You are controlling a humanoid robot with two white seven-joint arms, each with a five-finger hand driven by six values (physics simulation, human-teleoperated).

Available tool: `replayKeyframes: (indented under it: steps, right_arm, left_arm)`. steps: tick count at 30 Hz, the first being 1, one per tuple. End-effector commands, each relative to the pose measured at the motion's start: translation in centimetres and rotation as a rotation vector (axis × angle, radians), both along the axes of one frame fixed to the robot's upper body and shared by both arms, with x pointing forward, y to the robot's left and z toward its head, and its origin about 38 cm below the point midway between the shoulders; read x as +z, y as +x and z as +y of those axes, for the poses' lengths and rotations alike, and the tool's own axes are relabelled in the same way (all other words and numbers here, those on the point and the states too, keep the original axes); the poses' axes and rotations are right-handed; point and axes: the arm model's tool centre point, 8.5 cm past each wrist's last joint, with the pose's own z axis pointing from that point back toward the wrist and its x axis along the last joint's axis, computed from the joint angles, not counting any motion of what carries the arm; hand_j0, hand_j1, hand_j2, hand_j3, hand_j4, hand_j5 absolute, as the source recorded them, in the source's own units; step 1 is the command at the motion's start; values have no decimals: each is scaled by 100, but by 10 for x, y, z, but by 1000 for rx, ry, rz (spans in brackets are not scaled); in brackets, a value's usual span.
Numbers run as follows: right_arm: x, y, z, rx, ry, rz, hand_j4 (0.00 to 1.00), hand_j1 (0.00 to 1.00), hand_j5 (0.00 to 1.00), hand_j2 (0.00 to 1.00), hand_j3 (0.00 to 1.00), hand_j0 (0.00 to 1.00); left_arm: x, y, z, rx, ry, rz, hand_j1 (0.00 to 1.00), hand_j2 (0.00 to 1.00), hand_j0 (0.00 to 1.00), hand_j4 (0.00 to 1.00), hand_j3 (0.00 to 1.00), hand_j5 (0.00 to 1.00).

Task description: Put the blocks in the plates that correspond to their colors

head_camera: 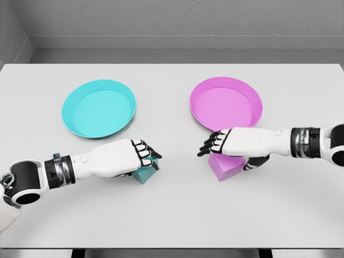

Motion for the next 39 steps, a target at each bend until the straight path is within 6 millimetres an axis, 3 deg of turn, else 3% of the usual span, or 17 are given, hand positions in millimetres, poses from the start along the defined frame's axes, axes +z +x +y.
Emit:
replayKeyframes:
  steps: [1,10,14,17,23,30,39]
  right_arm:
    - [-5,-2,1,-2,-5,17,100,100,100,100,100,100]
    - [-12,-5,3,9,-22,30,100,100,100,100,100,100]
    - [-12,-5,3,11,-23,29,57,57,57,57,57,57]
    - [-12,-5,3,11,-22,27,49,49,49,49,49,49]
    - [-11,-5,4,12,-21,24,49,49,49,49,49,49]
    - [-2,-1,8,18,-9,2,50,50,50,50,50,50]
    - [22,12,9,16,0,-58,50,50,50,50,50,50]
  left_arm:
    - [0,0,3,3,6,0,61,61,61,61,61,61]
    - [5,4,6,16,3,-13,55,55,55,55,55,55]
    - [11,8,7,18,1,-29,55,55,55,55,55,55]
    - [15,11,10,19,10,-41,55,55,55,55,55,55]
    - [24,17,13,22,15,-64,48,48,48,48,48,48]
    - [43,29,26,67,-6,-106,48,48,48,48,48,48]
    - [48,82,66,213,21,-96,49,49,49,49,49,49]
